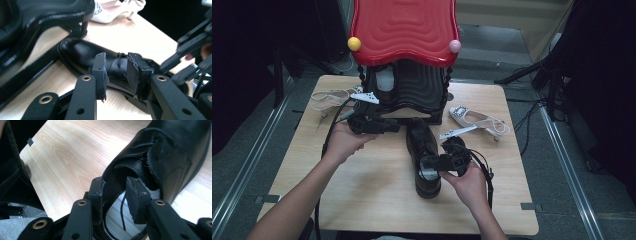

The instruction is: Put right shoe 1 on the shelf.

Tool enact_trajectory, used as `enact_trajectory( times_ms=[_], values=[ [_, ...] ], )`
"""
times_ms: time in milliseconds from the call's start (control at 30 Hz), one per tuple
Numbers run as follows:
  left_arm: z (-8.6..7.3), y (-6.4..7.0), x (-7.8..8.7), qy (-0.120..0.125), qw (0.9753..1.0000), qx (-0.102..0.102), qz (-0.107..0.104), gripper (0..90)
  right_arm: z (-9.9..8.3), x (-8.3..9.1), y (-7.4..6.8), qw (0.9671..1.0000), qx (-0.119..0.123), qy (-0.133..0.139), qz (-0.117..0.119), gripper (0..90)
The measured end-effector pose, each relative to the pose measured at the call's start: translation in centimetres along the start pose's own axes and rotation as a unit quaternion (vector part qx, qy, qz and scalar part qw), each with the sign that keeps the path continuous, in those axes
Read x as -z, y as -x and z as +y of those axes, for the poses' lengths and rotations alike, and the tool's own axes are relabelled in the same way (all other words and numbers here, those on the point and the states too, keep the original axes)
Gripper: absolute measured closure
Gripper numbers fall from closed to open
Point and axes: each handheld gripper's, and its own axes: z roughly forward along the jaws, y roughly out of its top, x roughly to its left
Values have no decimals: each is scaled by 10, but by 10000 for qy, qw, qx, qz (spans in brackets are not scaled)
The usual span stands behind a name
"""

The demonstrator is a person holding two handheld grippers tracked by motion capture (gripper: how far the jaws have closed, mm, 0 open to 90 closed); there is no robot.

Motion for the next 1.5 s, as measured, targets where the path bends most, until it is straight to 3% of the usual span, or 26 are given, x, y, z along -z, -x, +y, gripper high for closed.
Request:
enact_trajectory(
  times_ms=[333, 600, 733, 800, 967, 1033, 1067, 1233, 1500],
  values=[
    [31, -1, 22, 186, 9997, -92, 106, 684, 11, -26, -7, 9993, -138, -320, 161, 634],
    [58, 4, 39, 286, 9988, -286, 288, 709, 19, -56, -9, 9964, -327, -761, -185, 657],
    [76, 5, 50, 394, 9974, -381, 477, 684, 20, -61, -11, 9955, -381, -817, -292, 655],
    [84, 4, 57, 521, 9967, -406, 472, 682, 19, -64, -11, 9951, -409, -841, -335, 649],
    [102, 1, 66, 629, 9948, -464, 651, 706, 16, -71, -18, 9937, -152, -847, -718, 652],
    [108, 0, 68, 636, 9944, -484, 694, 712, 16, -74, -23, 9899, 61, -980, -1024, 675],
    [113, 0, 68, 623, 9940, -504, 745, 714, 17, -75, -23, 9891, 96, -1008, -1065, 679],
    [125, 0, 69, 672, 9935, -533, 755, 747, 15, -73, -18, 9905, 135, -995, -945, 751],
    [139, 11, 78, 630, 9921, -708, 820, 847, 13, -57, -5, 9943, -155, -834, -652, 845]
  ],
)
